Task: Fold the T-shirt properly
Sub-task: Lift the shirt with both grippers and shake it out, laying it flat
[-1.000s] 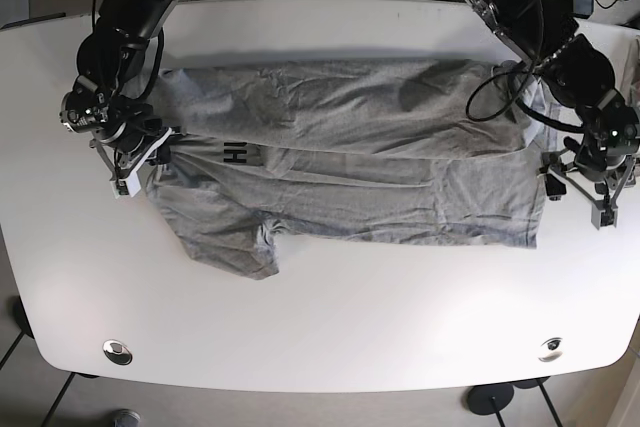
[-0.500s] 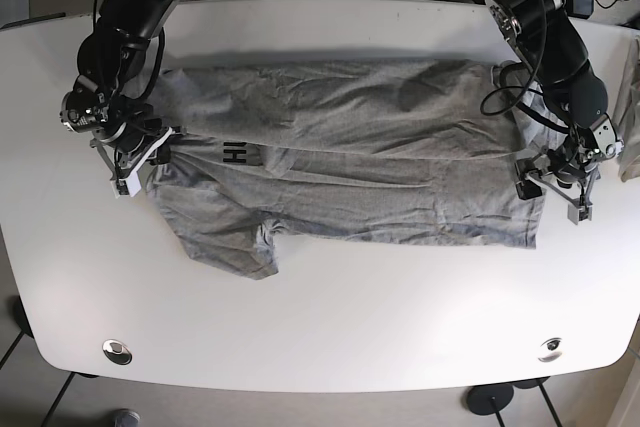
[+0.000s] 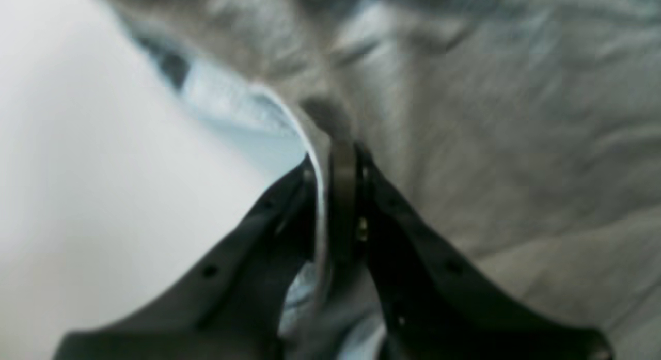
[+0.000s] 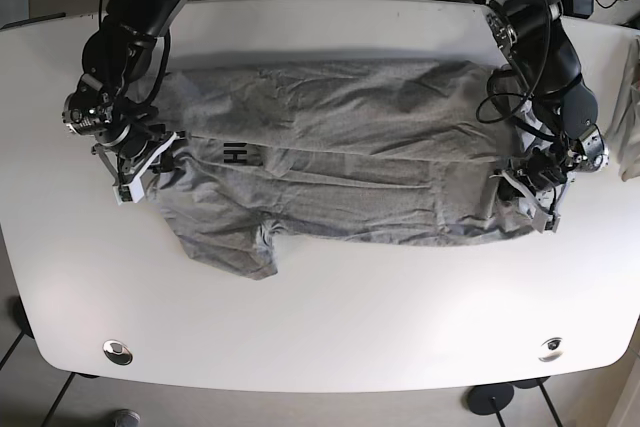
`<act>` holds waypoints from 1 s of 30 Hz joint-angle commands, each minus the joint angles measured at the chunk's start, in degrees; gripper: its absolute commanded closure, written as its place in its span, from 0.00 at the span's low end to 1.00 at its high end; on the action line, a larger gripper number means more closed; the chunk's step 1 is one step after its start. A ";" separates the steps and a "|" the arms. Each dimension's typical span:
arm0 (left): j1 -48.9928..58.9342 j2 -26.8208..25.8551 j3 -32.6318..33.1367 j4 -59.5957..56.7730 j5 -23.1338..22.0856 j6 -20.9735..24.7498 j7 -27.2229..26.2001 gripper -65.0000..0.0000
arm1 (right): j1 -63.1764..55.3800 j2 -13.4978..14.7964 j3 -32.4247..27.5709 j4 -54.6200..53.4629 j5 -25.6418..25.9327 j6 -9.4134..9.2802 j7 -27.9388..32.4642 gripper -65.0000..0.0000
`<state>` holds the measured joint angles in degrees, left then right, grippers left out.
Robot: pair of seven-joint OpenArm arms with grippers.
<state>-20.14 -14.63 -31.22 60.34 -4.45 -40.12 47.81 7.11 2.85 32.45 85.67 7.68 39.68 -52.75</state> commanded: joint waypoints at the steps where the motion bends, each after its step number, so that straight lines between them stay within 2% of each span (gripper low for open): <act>1: 1.37 -0.44 -0.21 11.27 -1.05 0.12 1.81 0.99 | 0.23 0.53 -0.14 4.22 0.80 0.32 0.93 0.97; 4: 5.24 0.79 0.23 26.92 -0.96 0.12 3.48 0.99 | -0.48 -0.35 -0.31 9.67 0.80 0.32 0.93 0.97; 6: 5.33 0.79 0.23 31.58 -0.96 0.12 3.57 0.99 | -0.04 -0.26 -0.49 11.43 0.71 0.32 -0.13 0.97; 8: 4.80 0.79 0.41 34.21 -0.96 0.12 3.57 0.99 | 3.13 0.09 -1.02 11.61 0.54 0.32 -1.71 0.97; 9: 2.69 0.79 1.82 35.27 -0.96 0.12 3.66 0.99 | 5.15 1.68 -1.55 11.52 0.71 0.32 -2.50 0.97; 14: -5.84 0.52 5.16 34.57 -0.43 0.12 3.66 0.99 | 14.29 3.96 -4.01 10.02 0.45 0.32 -2.85 0.97; 17: -15.68 0.35 8.23 28.06 -0.34 0.12 3.66 0.99 | 23.17 5.98 -7.26 5.45 0.45 0.32 -3.20 0.97; 22: -33.18 -1.94 11.31 13.73 -0.43 0.12 3.13 0.99 | 39.79 8.97 -8.75 -6.68 0.36 0.32 -3.64 0.97; 24: -39.77 -3.26 12.72 7.49 -0.78 0.12 0.58 0.99 | 46.29 10.38 -10.51 -12.04 0.36 0.32 -3.12 0.97; 28: -53.13 -4.49 16.67 -5.61 -0.43 0.12 -7.15 0.99 | 59.74 11.08 -14.12 -21.27 0.36 0.32 0.14 0.97; 30: -54.86 -6.25 18.87 -8.86 -0.78 0.12 -9.09 0.99 | 64.67 11.08 -14.82 -22.86 0.36 0.32 0.22 0.97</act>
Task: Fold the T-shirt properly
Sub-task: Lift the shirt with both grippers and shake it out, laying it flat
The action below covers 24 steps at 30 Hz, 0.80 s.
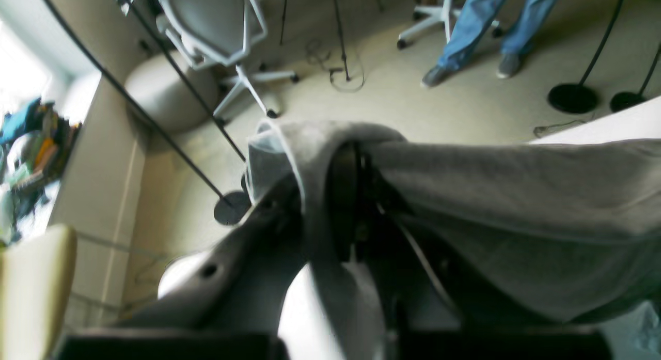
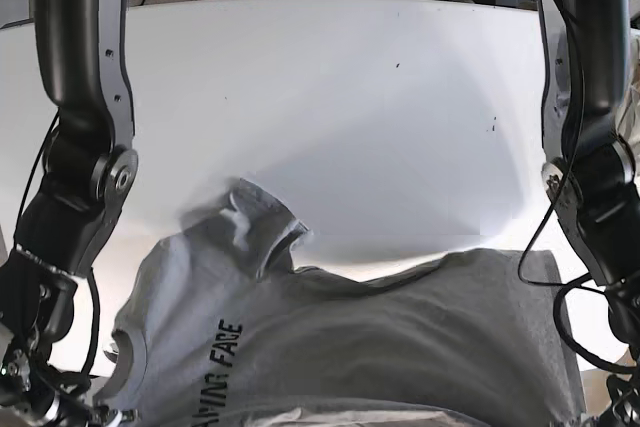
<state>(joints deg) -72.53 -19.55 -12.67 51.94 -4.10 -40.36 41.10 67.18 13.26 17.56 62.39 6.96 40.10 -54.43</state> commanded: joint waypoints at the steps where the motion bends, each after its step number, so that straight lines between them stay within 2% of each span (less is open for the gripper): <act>1: -2.47 -1.59 0.67 -1.35 -1.13 0.36 -2.99 0.99 | 6.19 0.68 0.06 0.42 1.08 -0.10 1.82 0.97; 5: -2.47 -1.86 0.49 -0.73 -1.31 0.36 -1.23 0.99 | 7.62 0.68 0.15 2.62 1.43 -0.10 -1.96 0.97; 8: -1.09 -3.35 0.40 7.97 -1.31 0.36 0.35 0.99 | -1.64 0.68 0.33 12.91 1.43 -0.10 -3.63 0.97; 11: 9.28 -3.53 0.23 16.94 -1.31 0.36 1.23 0.99 | -12.63 0.41 0.33 20.55 1.43 -0.10 -3.63 0.97; 13: 19.13 -3.44 -2.76 23.97 -1.31 0.36 1.40 0.99 | -21.77 0.06 0.50 25.21 1.52 -0.10 -3.63 0.97; 18: 37.68 -1.33 -9.09 32.06 -1.48 0.36 1.40 0.99 | -39.00 -2.75 6.39 32.51 1.52 -0.10 -3.46 0.97; 21: 48.40 0.69 -14.02 37.42 -3.42 0.36 1.40 0.99 | -48.41 -3.10 7.89 36.64 1.52 -0.10 -3.46 0.97; 24: 58.16 1.31 -15.51 41.73 -6.50 0.36 1.40 0.99 | -56.14 -4.07 9.30 39.98 1.52 -0.10 -3.54 0.97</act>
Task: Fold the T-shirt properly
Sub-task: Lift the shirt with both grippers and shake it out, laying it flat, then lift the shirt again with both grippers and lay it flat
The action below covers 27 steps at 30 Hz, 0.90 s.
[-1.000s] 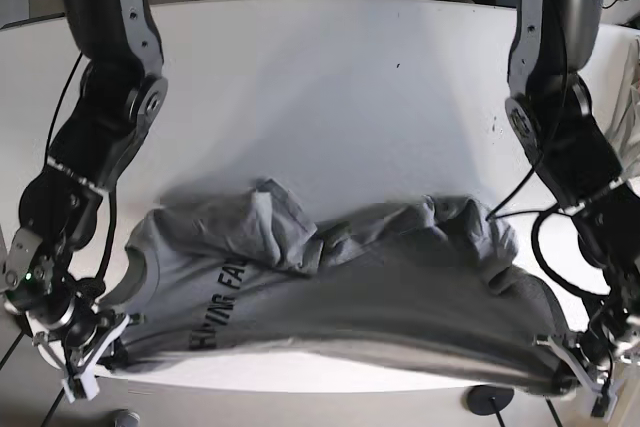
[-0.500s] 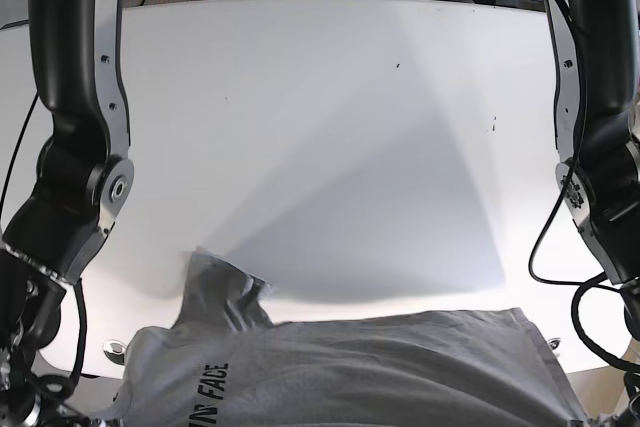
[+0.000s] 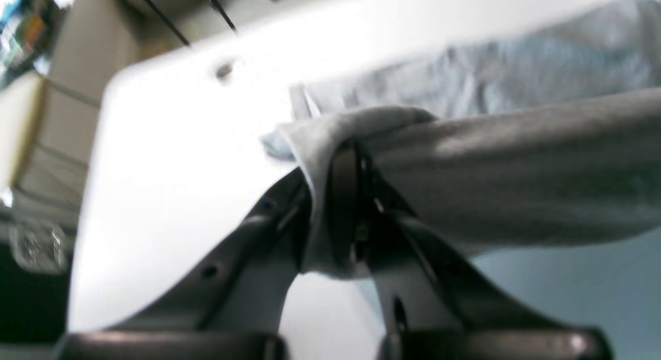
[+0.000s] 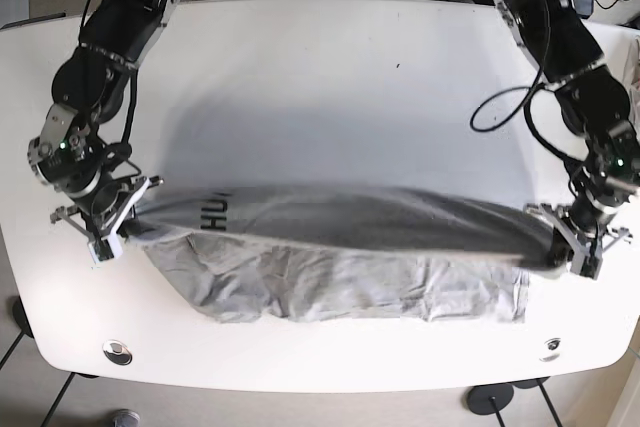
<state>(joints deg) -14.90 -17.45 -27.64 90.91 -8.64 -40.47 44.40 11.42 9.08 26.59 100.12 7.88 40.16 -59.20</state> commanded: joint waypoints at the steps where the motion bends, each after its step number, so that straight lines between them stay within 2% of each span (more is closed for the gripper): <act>1: 3.51 0.18 -1.59 4.25 -3.00 0.47 -1.90 0.99 | -2.76 -0.42 0.88 3.14 0.60 -0.16 1.22 0.97; 4: 12.04 2.55 -5.90 9.26 -4.76 0.47 -1.90 0.99 | -8.91 -0.95 4.05 5.69 0.60 -0.16 1.22 0.97; 7: 18.54 4.49 -7.57 12.69 -4.85 0.47 -1.90 0.99 | -14.19 -0.95 6.25 7.01 1.92 -0.16 1.22 0.97; 10: 19.77 5.54 -8.45 13.48 -4.85 0.47 -1.90 0.99 | -16.74 -0.60 7.04 7.27 6.85 -0.16 1.22 0.97; 13: 18.63 5.45 -8.19 13.13 -4.76 0.47 -1.90 0.99 | -15.77 -0.60 6.77 6.92 7.46 -0.16 1.22 0.97; 18: 7.47 3.96 -4.67 5.83 -4.32 0.47 -1.90 0.99 | -7.68 -0.51 4.22 1.73 7.37 -0.21 1.22 0.97; 19: 4.74 3.34 -3.70 3.72 -4.32 0.47 -1.90 0.99 | -6.01 -0.42 4.05 0.06 7.37 -0.65 1.22 0.97; 21: -2.12 2.64 -1.07 -2.17 -4.23 0.47 -1.90 0.99 | -0.39 0.90 3.78 -4.42 7.37 -2.84 1.31 0.97; 24: -11.70 1.76 2.36 -10.87 -0.10 0.47 -2.25 0.99 | 7.88 1.60 3.78 -11.46 7.29 -3.28 1.40 0.97; 25: -16.27 1.85 3.95 -15.35 1.57 0.47 -2.86 0.99 | 11.39 2.83 3.78 -14.97 7.29 -3.28 1.40 0.97; 27: -20.58 1.85 5.44 -19.49 2.45 0.47 -4.36 0.99 | 15.79 3.18 3.78 -18.58 7.29 -3.37 1.49 0.97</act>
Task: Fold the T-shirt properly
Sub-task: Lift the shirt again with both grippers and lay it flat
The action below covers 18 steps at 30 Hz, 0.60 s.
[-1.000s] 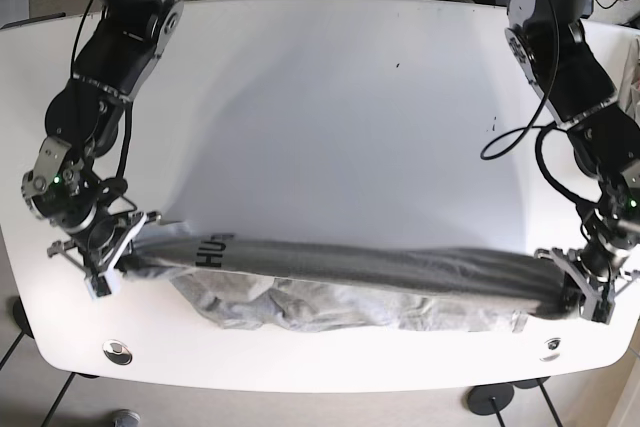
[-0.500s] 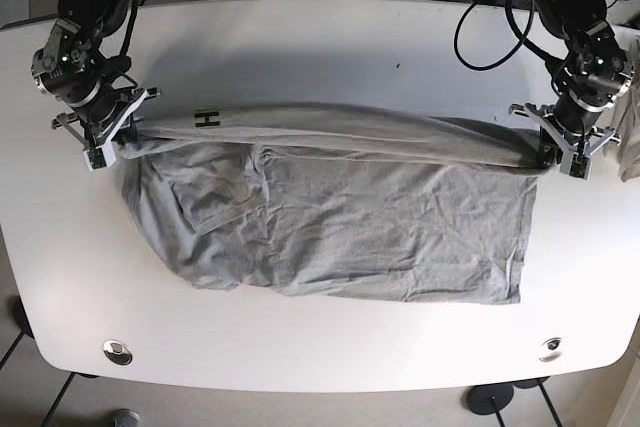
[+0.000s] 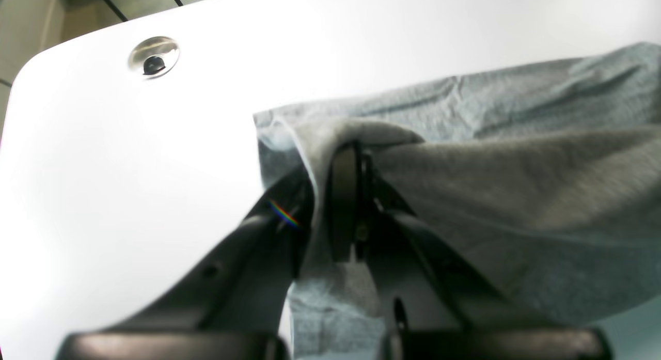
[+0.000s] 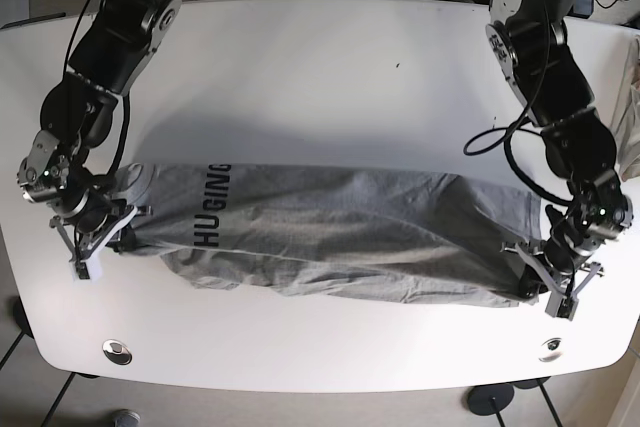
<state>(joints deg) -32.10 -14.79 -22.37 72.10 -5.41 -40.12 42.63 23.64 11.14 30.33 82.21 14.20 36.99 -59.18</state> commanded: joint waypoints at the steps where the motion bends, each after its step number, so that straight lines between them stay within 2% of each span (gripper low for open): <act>1: -5.13 -0.82 0.61 -2.51 -0.79 0.12 -3.56 0.99 | 5.77 1.22 0.05 -2.35 0.97 -0.64 1.55 0.97; 3: -9.88 -0.99 2.37 -7.00 -0.70 0.12 -5.40 0.99 | 10.25 1.92 -0.13 -5.95 1.06 -2.49 2.69 0.97; 5: -14.89 -1.52 4.22 -10.78 -0.79 0.12 -6.19 0.99 | 15.61 2.62 -4.17 -9.20 1.14 -3.72 4.01 0.97; 7: -18.32 -2.49 4.39 -11.22 -0.70 0.12 -6.19 0.99 | 19.04 3.59 -5.76 -9.64 1.41 -4.16 4.10 0.97; 12: -28.87 -4.77 4.48 -11.22 -0.70 0.12 -6.10 0.99 | 30.12 3.94 -11.03 -9.64 1.23 -4.42 5.42 0.97; 16: -36.96 -7.15 5.45 -10.86 -0.88 0.12 -6.02 0.99 | 38.74 3.94 -11.65 -9.29 1.41 -4.42 5.07 0.97; 18: -40.91 -8.82 6.33 -10.86 -1.14 0.12 -6.02 0.99 | 43.92 4.03 -12.44 -9.29 1.58 -4.16 2.87 0.97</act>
<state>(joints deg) -70.94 -23.33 -16.16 60.27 -5.56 -40.34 38.04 65.23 14.70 17.91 71.85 14.92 33.04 -58.28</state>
